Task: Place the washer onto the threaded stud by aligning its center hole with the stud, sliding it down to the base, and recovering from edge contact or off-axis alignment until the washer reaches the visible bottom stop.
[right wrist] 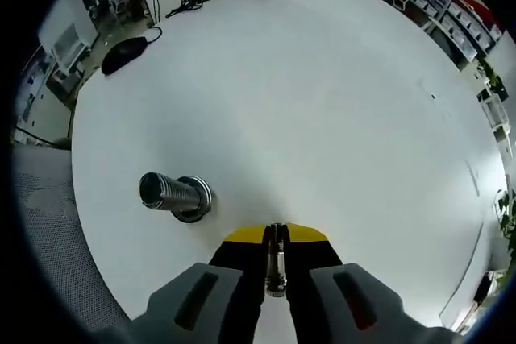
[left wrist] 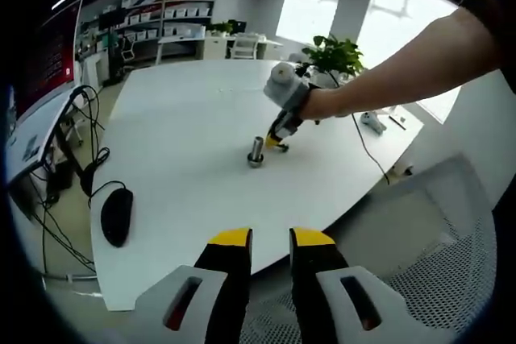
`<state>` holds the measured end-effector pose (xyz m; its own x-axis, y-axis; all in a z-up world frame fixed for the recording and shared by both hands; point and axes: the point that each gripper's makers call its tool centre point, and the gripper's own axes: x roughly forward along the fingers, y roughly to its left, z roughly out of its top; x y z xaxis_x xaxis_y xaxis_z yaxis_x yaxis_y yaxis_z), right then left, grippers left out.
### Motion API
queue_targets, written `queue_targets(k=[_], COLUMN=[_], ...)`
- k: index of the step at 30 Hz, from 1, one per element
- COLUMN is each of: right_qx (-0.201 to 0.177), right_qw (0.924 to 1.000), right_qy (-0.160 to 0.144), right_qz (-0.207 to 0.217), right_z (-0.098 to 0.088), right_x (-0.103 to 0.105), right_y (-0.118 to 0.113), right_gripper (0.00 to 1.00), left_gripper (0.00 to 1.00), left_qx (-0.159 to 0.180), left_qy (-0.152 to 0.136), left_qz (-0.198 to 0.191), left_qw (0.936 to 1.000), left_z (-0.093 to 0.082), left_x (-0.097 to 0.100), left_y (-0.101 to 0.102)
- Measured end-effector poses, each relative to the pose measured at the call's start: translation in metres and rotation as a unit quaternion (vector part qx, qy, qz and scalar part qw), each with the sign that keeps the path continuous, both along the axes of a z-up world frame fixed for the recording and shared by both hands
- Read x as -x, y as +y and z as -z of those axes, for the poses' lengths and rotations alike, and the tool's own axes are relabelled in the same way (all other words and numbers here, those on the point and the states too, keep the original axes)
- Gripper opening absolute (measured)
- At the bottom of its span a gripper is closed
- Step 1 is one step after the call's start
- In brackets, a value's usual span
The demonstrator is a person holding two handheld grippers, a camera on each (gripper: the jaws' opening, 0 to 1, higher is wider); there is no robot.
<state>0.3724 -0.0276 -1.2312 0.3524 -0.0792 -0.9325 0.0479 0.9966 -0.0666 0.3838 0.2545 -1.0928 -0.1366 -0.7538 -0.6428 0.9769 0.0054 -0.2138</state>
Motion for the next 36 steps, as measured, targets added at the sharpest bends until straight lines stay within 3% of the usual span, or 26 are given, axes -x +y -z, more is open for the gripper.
queue_targets(k=[19, 28, 36], right_qx=[0.017, 0.021, 0.023], right_qw=[0.9970, 0.9929, 0.9911], right_qy=[-0.072, -0.111, -0.127], right_qz=[0.022, 0.037, 0.035], right_z=[-0.028, -0.035, -0.040], right_x=[0.029, 0.033, 0.033], right_y=[0.000, 0.001, 0.006], right_gripper=[0.08, 0.08, 0.08], left_gripper=[0.16, 0.16, 0.16], left_qx=[-0.001, -0.003, -0.005], left_qy=[-0.003, -0.004, -0.005], left_qz=[0.001, 0.003, 0.003], left_qw=[1.0000, 1.0000, 1.0000], left_z=[0.000, 0.001, 0.001], left_x=[0.001, 0.001, 0.001], left_y=[0.000, 0.001, 0.001])
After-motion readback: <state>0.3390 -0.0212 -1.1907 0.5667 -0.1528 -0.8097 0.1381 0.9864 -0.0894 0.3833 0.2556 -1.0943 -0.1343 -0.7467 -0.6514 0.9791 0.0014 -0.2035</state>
